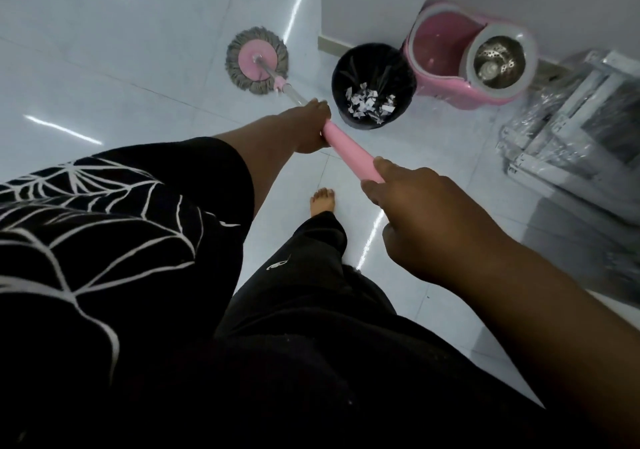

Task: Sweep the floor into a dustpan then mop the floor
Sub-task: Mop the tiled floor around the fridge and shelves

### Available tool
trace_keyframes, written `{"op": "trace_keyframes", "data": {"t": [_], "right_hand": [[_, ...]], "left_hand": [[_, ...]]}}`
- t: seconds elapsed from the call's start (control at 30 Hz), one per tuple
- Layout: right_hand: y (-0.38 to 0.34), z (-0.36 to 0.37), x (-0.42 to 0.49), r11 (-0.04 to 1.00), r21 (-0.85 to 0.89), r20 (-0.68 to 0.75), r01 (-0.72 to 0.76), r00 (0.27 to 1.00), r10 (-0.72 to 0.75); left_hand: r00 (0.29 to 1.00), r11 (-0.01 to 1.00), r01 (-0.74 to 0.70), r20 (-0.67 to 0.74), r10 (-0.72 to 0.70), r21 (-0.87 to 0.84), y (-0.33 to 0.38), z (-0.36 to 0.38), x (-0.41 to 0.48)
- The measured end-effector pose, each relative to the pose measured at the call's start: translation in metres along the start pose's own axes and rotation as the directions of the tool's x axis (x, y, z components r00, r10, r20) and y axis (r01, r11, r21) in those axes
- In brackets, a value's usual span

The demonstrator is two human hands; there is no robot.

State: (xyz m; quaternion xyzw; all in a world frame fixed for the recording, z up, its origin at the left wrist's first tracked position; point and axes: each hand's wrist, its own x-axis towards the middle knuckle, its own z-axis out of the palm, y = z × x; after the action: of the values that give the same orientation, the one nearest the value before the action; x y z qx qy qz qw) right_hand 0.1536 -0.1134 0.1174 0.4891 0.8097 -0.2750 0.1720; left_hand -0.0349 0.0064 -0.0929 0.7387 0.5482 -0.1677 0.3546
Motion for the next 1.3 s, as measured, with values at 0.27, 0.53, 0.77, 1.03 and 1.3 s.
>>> {"op": "trace_keyframes", "data": {"t": [0.27,0.53,0.77,1.03,1.3], "right_hand": [[-0.008,0.037,-0.12,0.993,-0.031,0.062,-0.111,0.992,0.113],[-0.007,0.068,-0.199,0.997,-0.003,0.056,-0.081,0.995,0.081],[-0.015,0.073,-0.191,0.979,-0.131,0.027,-0.154,0.987,0.159],[-0.032,0.038,-0.099,0.996,-0.037,0.054,-0.077,0.995,0.079],[-0.027,-0.025,0.019,0.995,-0.009,0.065,-0.103,0.992,0.103]], "left_hand": [[0.994,0.995,-0.097,0.044,0.097,0.001,0.083,0.073,-0.057],[0.976,0.977,-0.209,0.063,0.206,0.034,0.126,0.112,-0.094],[0.974,0.974,-0.213,0.099,0.205,0.08,0.117,0.111,-0.082],[0.976,0.978,-0.197,0.111,0.189,0.065,0.054,0.051,-0.038],[0.983,0.984,-0.176,0.061,0.175,0.024,-0.013,-0.035,0.036]]}}
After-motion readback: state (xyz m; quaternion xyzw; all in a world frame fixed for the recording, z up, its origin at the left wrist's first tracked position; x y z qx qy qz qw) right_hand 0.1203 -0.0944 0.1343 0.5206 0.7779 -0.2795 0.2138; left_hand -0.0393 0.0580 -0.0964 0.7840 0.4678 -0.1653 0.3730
